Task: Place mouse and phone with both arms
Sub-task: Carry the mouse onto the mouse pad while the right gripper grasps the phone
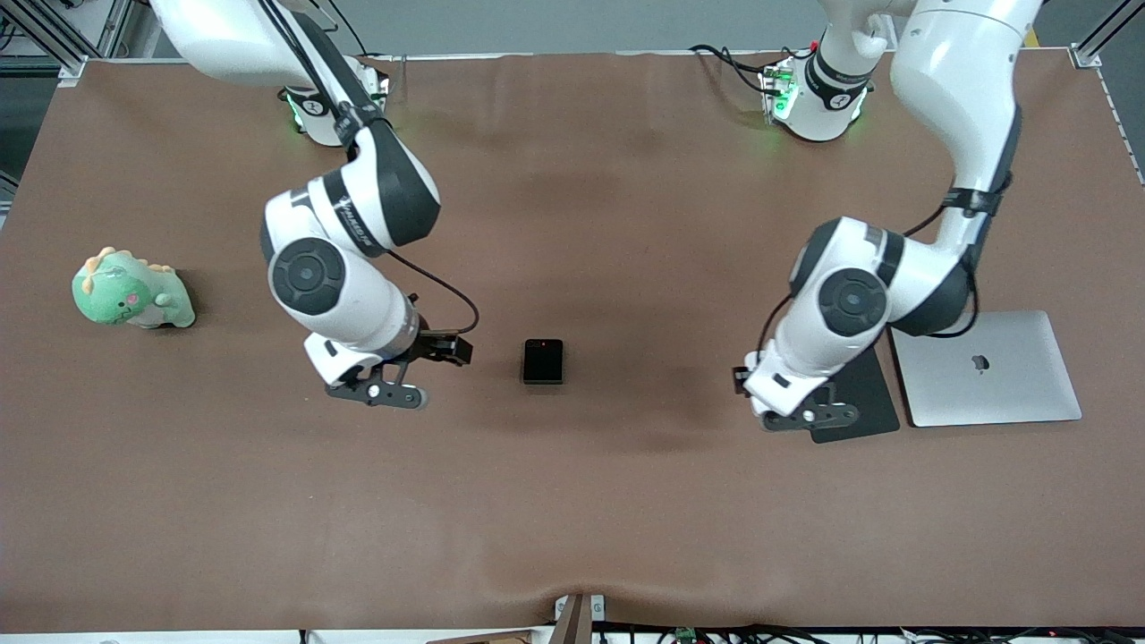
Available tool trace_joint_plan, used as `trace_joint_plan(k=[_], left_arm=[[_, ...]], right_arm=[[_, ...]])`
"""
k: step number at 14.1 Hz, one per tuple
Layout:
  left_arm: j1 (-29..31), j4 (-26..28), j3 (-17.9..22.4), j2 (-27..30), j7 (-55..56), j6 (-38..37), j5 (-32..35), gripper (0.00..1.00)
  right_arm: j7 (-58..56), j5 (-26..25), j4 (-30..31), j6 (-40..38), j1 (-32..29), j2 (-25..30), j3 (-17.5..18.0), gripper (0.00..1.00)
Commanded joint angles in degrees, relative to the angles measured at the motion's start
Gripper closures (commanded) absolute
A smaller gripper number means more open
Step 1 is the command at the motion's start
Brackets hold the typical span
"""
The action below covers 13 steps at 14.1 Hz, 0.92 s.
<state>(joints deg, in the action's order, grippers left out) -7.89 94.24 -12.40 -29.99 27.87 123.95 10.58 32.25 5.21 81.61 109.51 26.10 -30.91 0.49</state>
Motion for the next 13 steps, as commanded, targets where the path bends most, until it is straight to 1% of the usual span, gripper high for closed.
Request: trace_joint_plan(k=[1,3,5,8,9,12,13], left_arm=[[5.15,2.71,-0.87,2.04,-4.83,0.24,0.67,0.44],[8.84,2.88,-0.87,1.08,-7.21,0.68,0.67,0.44],[11.22,3.76,-0.87,-0.07,-7.92,1.73,0.67,0.44],[13.68,8.23,-0.87,-0.25,-8.1,6.99,0.67,0.44],[14.12,9.2,-0.87,-0.42,-8.1,8.4,0.67,0.44],[14.57,11.66,-0.78,-1.56,-7.13,13.24,0.59,0.45],[14.65,12.02,-0.78,-1.91,-7.13,13.77,0.59,0.45]], right_arm=[[1.14,-0.03,-1.89,2.97,4.56,-3.8,0.04,0.0],[0.37,0.15,-1.98,3.69,5.27,-4.5,0.21,0.0],[-0.51,0.32,-2.07,4.91,5.36,-5.38,1.44,0.0],[-6.91,-0.11,-2.07,9.56,6.42,-7.75,1.88,0.0],[-8.41,-0.03,-2.07,10.89,6.42,-8.19,1.88,0.0],[-8.96,-0.03,-2.07,11.07,6.5,-9.25,1.88,0.0],[-8.78,-0.03,-2.07,11.07,6.59,-9.43,1.88,0.0]])
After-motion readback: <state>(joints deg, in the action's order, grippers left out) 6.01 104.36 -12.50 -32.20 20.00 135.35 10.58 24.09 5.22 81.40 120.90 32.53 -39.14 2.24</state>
